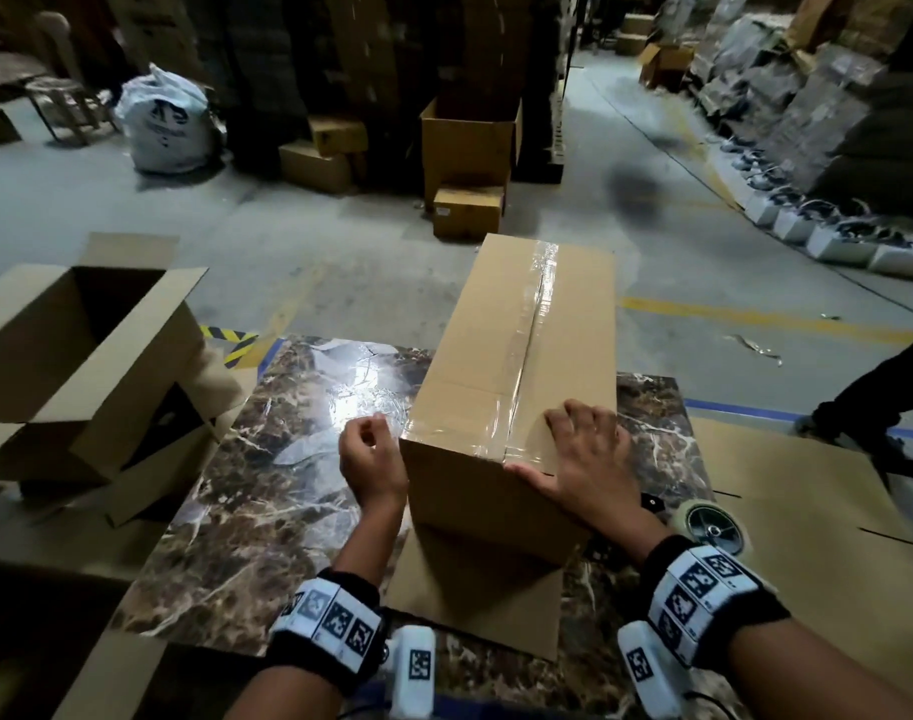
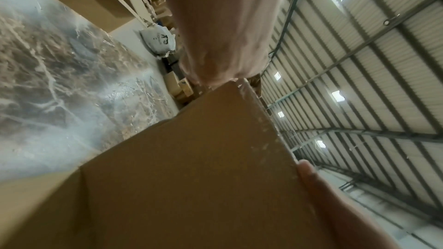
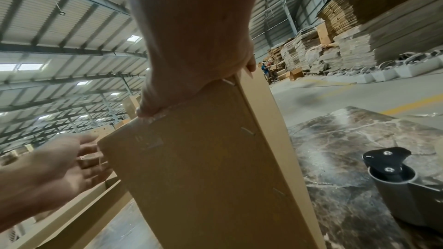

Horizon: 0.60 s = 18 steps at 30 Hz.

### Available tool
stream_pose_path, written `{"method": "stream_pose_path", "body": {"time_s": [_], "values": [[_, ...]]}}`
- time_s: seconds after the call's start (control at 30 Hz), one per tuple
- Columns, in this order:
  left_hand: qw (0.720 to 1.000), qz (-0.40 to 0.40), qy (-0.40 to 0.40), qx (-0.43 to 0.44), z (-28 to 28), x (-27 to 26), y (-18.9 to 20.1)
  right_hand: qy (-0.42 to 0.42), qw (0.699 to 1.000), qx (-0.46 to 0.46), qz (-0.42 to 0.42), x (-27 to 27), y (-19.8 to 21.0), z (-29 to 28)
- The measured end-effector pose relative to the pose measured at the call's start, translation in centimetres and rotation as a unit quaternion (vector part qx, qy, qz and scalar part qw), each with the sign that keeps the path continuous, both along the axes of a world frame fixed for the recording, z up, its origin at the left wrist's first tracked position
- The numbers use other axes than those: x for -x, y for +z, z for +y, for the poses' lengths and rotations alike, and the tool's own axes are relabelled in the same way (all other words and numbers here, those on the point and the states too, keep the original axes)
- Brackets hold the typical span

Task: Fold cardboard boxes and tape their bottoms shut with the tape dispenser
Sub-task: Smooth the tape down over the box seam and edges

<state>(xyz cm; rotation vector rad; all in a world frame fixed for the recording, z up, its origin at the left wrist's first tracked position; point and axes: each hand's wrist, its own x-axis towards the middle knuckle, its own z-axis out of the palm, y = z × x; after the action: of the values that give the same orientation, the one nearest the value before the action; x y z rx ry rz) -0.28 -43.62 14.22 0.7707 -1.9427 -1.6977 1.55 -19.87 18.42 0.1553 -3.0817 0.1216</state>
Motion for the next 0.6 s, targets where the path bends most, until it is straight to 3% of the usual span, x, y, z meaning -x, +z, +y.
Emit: {"method": "stream_pose_path", "body": {"time_s": [0.07,0.27,0.5,0.6], "values": [[0.997,0.008,0.061,0.037,1.1,-1.2,0.3,0.002,1.0,-0.001,0.002,0.1,0.0,0.0],[0.997,0.041,0.019,0.058,3.1,-2.0,-0.7,0.027,1.0,-0.005,0.008,0.0,0.0,0.3],[0.986,-0.022,-0.116,-0.114,1.3,-1.2,-0.1,0.048,0.998,-0.02,0.017,0.2,-0.5,0.6],[0.992,-0.002,-0.08,-0.098,0.4,-0.5,0.3,0.049,0.998,-0.014,0.024,0.3,-0.6,0.6]]}}
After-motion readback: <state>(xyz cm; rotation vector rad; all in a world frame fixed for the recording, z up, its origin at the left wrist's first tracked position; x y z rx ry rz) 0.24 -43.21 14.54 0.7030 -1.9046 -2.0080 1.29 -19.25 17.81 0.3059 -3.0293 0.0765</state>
